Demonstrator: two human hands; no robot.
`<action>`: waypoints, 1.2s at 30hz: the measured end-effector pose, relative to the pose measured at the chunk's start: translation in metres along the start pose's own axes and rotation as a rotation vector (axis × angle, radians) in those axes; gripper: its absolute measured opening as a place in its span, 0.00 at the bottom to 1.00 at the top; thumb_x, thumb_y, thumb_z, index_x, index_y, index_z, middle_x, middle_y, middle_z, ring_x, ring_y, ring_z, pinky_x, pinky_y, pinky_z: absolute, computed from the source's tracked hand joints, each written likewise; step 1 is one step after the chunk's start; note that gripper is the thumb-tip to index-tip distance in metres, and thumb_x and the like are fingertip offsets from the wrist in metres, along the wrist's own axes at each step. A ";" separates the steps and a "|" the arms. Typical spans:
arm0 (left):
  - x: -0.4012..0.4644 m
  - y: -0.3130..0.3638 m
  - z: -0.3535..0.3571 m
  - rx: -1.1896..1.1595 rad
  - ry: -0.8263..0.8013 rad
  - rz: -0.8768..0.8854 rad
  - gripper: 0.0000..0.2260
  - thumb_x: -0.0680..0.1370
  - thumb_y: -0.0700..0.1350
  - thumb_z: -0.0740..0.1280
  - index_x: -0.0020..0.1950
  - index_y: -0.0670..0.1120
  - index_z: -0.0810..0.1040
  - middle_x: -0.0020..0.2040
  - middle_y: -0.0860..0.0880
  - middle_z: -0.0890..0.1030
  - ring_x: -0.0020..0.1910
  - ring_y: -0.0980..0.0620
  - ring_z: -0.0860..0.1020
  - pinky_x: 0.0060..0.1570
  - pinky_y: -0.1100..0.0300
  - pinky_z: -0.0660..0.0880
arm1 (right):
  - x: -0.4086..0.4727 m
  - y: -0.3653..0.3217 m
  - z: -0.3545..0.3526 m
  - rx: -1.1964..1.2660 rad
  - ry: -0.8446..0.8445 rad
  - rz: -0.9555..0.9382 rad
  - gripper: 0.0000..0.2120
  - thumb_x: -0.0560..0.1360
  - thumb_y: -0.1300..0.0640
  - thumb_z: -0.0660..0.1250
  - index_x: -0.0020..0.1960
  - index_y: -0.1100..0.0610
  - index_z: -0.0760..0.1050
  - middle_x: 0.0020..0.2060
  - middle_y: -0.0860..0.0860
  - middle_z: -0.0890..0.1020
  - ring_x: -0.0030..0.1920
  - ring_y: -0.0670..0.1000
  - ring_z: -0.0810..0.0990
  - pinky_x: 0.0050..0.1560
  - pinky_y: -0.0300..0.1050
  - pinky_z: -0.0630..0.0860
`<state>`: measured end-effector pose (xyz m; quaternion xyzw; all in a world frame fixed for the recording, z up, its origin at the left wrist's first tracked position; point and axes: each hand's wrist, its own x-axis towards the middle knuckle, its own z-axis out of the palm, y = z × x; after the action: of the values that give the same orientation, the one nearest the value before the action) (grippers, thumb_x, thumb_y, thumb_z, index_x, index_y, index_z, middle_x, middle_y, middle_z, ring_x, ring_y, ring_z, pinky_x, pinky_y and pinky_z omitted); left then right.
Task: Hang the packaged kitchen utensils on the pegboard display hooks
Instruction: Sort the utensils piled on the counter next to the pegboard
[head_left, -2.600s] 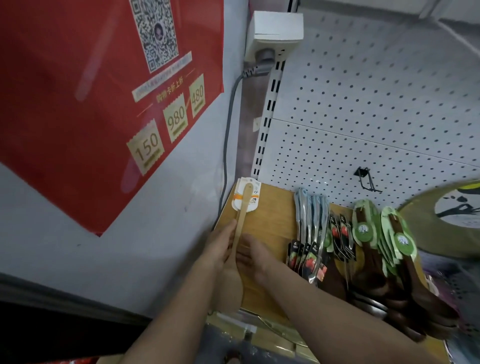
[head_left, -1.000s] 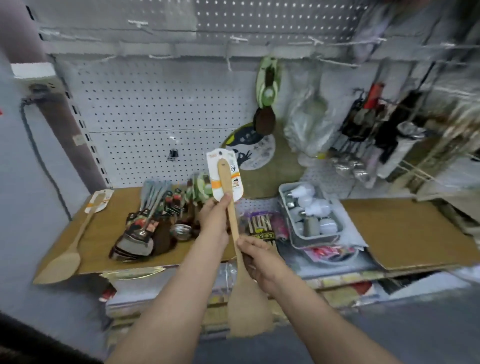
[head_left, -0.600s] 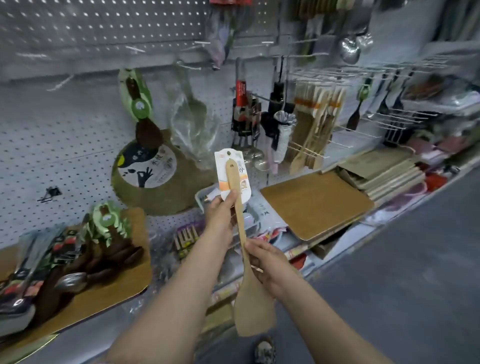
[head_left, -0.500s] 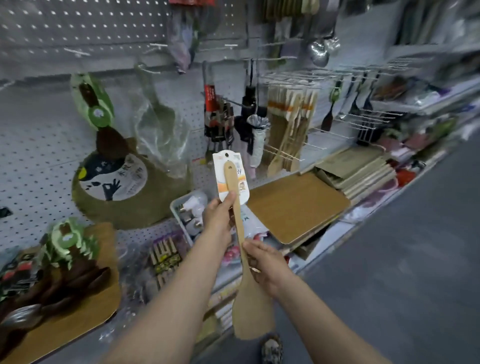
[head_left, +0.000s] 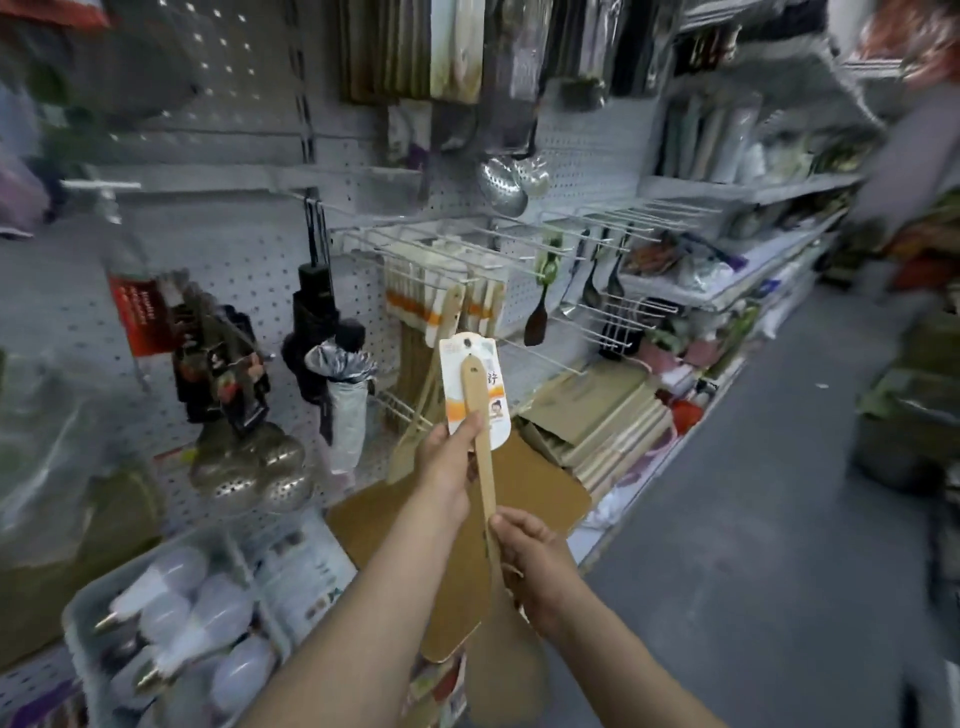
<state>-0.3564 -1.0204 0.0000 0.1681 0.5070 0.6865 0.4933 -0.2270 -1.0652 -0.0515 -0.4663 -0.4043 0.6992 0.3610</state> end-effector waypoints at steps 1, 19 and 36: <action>0.012 0.002 0.013 0.009 -0.013 0.002 0.05 0.78 0.43 0.72 0.52 0.44 0.81 0.35 0.51 0.81 0.33 0.52 0.76 0.33 0.60 0.69 | 0.012 -0.008 -0.005 0.014 -0.001 -0.002 0.05 0.80 0.58 0.69 0.54 0.56 0.82 0.31 0.49 0.80 0.27 0.45 0.77 0.28 0.37 0.71; 0.127 -0.029 0.196 -0.042 0.169 0.105 0.05 0.76 0.45 0.74 0.50 0.46 0.83 0.35 0.52 0.83 0.37 0.52 0.77 0.41 0.57 0.71 | 0.201 -0.114 -0.150 0.029 -0.248 0.041 0.13 0.77 0.57 0.73 0.60 0.58 0.82 0.47 0.57 0.84 0.46 0.54 0.80 0.39 0.42 0.73; 0.165 -0.032 0.221 -0.087 0.434 0.177 0.09 0.75 0.46 0.75 0.53 0.44 0.83 0.45 0.47 0.84 0.47 0.45 0.80 0.56 0.46 0.77 | 0.281 -0.141 -0.169 -0.011 -0.477 0.173 0.16 0.69 0.55 0.78 0.56 0.56 0.85 0.47 0.57 0.86 0.45 0.55 0.80 0.44 0.45 0.73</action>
<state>-0.2542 -0.7629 0.0230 0.0388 0.5544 0.7683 0.3176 -0.1355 -0.7204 -0.0664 -0.3229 -0.4405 0.8154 0.1918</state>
